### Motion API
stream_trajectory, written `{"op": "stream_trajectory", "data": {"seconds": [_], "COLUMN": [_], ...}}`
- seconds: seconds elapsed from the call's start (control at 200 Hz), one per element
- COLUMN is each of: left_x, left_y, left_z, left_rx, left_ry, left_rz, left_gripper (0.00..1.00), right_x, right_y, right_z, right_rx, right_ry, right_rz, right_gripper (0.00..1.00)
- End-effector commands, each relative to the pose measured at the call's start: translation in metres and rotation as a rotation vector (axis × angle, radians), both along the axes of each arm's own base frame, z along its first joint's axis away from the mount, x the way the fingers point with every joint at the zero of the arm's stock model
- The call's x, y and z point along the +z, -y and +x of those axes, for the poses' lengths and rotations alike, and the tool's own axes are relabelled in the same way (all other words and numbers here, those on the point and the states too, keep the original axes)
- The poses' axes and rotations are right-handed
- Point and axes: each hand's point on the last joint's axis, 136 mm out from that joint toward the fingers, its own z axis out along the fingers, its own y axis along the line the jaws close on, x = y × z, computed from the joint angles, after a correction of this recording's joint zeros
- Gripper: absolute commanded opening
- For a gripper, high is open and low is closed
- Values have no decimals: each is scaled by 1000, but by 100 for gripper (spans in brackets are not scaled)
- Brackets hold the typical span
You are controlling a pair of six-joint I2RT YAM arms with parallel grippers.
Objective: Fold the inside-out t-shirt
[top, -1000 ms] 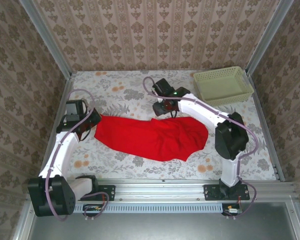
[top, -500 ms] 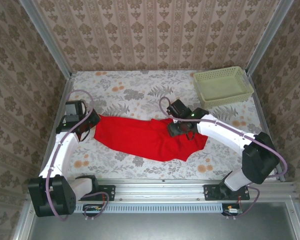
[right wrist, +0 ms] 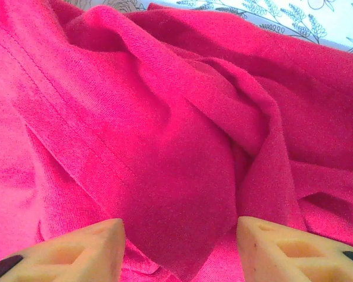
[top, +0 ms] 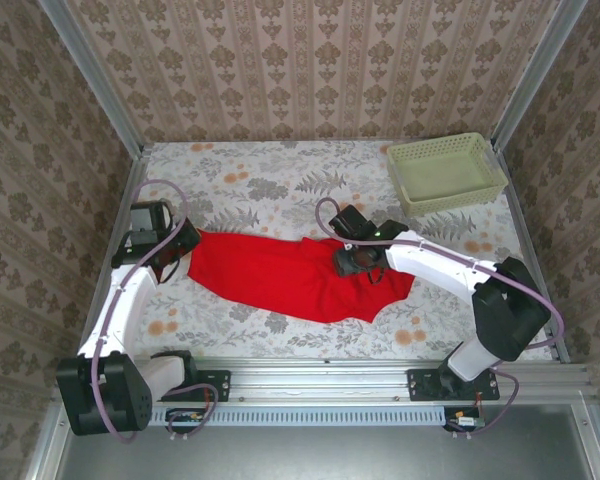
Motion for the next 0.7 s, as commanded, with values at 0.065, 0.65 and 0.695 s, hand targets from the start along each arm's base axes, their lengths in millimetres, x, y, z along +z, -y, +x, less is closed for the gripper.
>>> {"op": "stream_trajectory", "data": {"seconds": [0.065, 0.65, 0.695], "left_x": [3, 7, 7], "left_y": [-1, -1, -1], "left_z": [-1, -1, -1], "left_rx": [6, 3, 3], "left_ry": [17, 24, 23], "left_rz": [-7, -3, -3], "left_gripper": [0, 0, 0], "right_x": [-13, -21, -19], "right_y": [3, 8, 8], "right_z": [-4, -7, -6], "right_rx": [-22, -42, -43], "right_ry": [-23, -47, -37], "right_rz": [-23, -67, -66], "right_gripper": [56, 54, 52]}}
